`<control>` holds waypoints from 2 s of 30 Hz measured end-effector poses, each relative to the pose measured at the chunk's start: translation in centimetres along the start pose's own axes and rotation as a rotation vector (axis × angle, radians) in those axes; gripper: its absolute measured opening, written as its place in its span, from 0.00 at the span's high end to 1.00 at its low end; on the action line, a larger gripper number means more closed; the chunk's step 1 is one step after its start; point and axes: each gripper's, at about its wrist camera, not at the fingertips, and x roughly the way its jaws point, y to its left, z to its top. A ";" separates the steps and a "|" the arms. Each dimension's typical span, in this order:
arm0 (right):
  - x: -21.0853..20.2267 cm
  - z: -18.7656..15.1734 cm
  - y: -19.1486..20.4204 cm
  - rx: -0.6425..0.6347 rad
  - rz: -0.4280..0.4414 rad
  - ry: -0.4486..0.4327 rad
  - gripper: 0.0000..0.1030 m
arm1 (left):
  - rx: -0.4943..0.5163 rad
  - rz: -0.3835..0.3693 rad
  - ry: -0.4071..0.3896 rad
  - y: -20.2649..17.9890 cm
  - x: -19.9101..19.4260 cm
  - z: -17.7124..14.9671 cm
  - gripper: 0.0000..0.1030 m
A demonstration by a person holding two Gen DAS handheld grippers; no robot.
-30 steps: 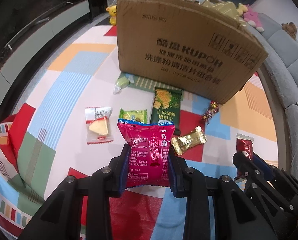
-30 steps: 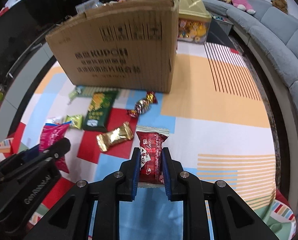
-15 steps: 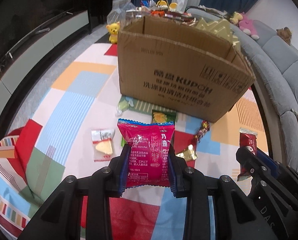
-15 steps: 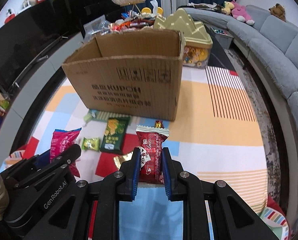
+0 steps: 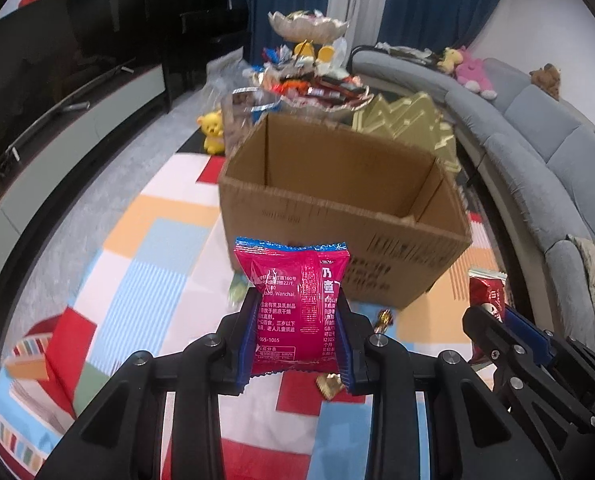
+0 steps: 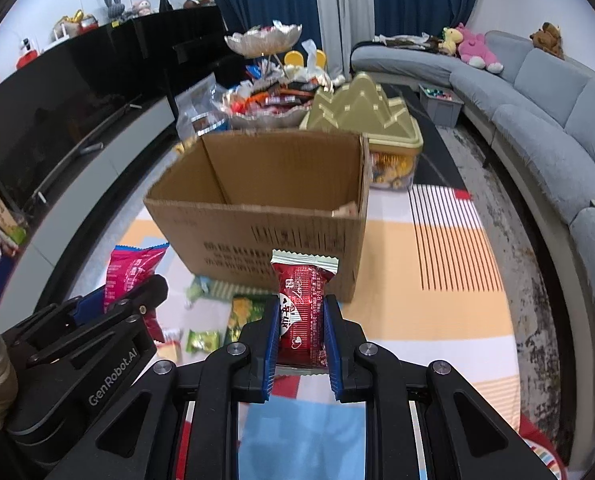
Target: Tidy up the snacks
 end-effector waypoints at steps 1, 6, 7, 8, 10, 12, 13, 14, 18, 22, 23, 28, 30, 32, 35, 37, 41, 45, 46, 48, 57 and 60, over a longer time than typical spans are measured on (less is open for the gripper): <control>-0.1 0.3 0.1 -0.001 0.001 -0.006 0.79 | 0.004 -0.002 -0.009 0.0 -0.1 0.5 0.68; -0.3 2.1 0.4 -0.009 0.000 -0.036 0.79 | 0.023 -0.012 -0.043 -0.2 -0.3 2.7 0.68; -0.3 2.4 0.4 -0.010 0.000 -0.041 0.79 | 0.025 -0.012 -0.050 -0.2 -0.3 3.2 0.68; -0.3 2.9 0.4 -0.011 0.000 -0.047 0.79 | 0.029 -0.012 -0.056 -0.2 -0.3 3.6 0.68; -0.2 3.5 0.6 -0.013 -0.001 -0.056 0.79 | 0.043 -0.014 -0.070 -0.2 -0.1 4.5 0.68; -0.1 4.2 0.7 -0.017 -0.002 -0.065 0.79 | 0.049 -0.022 -0.076 -0.2 0.1 5.2 0.68; 0.0 4.6 0.8 -0.019 -0.002 -0.068 0.79 | 0.051 -0.027 -0.077 -0.1 0.3 5.6 0.68; 0.1 5.0 0.9 -0.021 -0.003 -0.072 0.79 | 0.055 -0.029 -0.079 -0.2 0.4 6.0 0.68; 0.5 6.4 1.2 -0.029 -0.004 -0.087 0.79 | 0.066 -0.036 -0.096 -0.2 1.0 7.4 0.68; 1.2 7.6 1.3 -0.034 -0.006 -0.097 0.79 | 0.080 -0.052 -0.118 -0.3 1.7 8.9 0.68; 1.4 8.0 1.4 -0.036 -0.007 -0.098 0.79 | 0.083 -0.054 -0.122 -0.2 2.0 9.4 0.68; 2.3 9.3 1.6 -0.042 -0.009 -0.101 0.79 | 0.091 -0.082 -0.116 -0.2 3.2 10.8 0.68; 2.7 9.7 1.7 -0.043 -0.009 -0.102 0.79 | 0.098 -0.092 -0.110 -0.2 3.9 11.3 0.67; 3.3 10.1 1.7 -0.046 -0.010 -0.100 0.79 | 0.103 -0.094 -0.106 -0.2 4.2 11.5 0.67; 4.0 10.5 1.9 -0.049 -0.012 -0.094 0.79 | 0.099 -0.092 -0.111 0.1 5.0 12.0 0.67; 4.4 10.8 1.8 -0.048 -0.013 -0.091 0.79 | 0.098 -0.099 -0.104 0.3 5.5 12.3 0.67; 5.3 11.2 1.7 -0.043 -0.017 -0.083 0.79 | 0.107 -0.114 -0.082 0.3 6.7 12.6 0.67; 6.1 11.5 1.6 -0.047 -0.023 -0.079 0.79 | 0.104 -0.121 -0.064 0.5 7.5 12.7 0.67; 6.2 11.6 1.5 -0.048 -0.022 -0.078 0.79 | 0.104 -0.119 -0.063 0.5 7.6 12.7 0.67; 6.4 11.7 1.5 -0.050 -0.022 -0.077 0.78 | 0.102 -0.117 -0.060 0.6 7.8 12.7 0.67; 6.5 12.2 0.9 -0.035 -0.030 -0.090 0.55 | 0.095 -0.088 -0.066 1.2 7.5 13.0 0.34; 6.1 12.2 0.7 -0.027 -0.041 -0.094 0.45 | 0.082 -0.079 -0.068 1.8 7.2 13.2 0.30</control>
